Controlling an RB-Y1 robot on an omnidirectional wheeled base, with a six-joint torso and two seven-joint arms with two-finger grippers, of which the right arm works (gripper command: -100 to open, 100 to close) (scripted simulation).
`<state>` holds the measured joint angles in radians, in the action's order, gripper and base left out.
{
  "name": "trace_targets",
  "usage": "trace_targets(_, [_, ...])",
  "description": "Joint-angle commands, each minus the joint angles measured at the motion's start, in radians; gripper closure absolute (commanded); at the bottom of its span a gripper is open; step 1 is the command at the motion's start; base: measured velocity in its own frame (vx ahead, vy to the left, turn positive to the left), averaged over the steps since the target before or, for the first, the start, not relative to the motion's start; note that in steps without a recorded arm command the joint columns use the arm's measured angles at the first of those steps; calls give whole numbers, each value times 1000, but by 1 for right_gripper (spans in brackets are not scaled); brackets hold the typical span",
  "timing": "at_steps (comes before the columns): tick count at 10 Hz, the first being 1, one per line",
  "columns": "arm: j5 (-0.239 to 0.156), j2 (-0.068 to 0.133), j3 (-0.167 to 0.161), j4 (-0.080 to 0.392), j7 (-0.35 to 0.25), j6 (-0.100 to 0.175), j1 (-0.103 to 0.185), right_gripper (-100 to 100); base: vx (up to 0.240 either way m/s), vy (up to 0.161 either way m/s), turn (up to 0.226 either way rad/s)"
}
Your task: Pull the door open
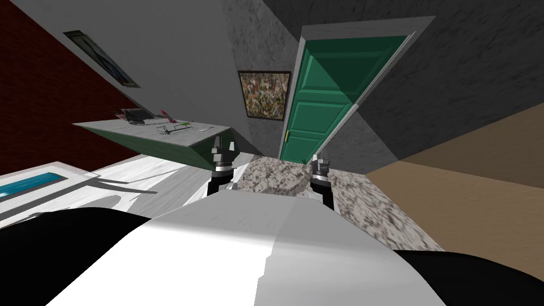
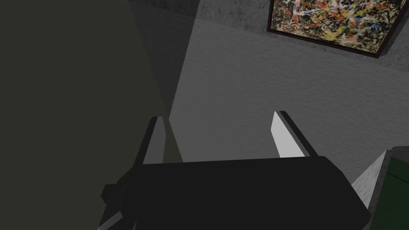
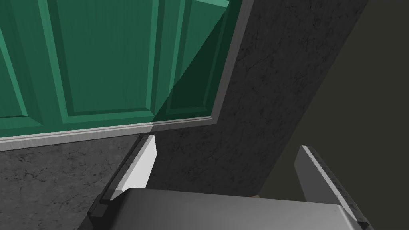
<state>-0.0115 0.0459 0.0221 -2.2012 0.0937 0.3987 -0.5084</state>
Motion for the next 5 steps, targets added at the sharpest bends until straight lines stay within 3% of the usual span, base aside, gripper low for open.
trace_targets(1, [-10,6,-4,26,-31,8,8,-100,103,-4,6])
trace_targets(5, [-37,20,-16,94,-111,29,30,-100,184,16,10])
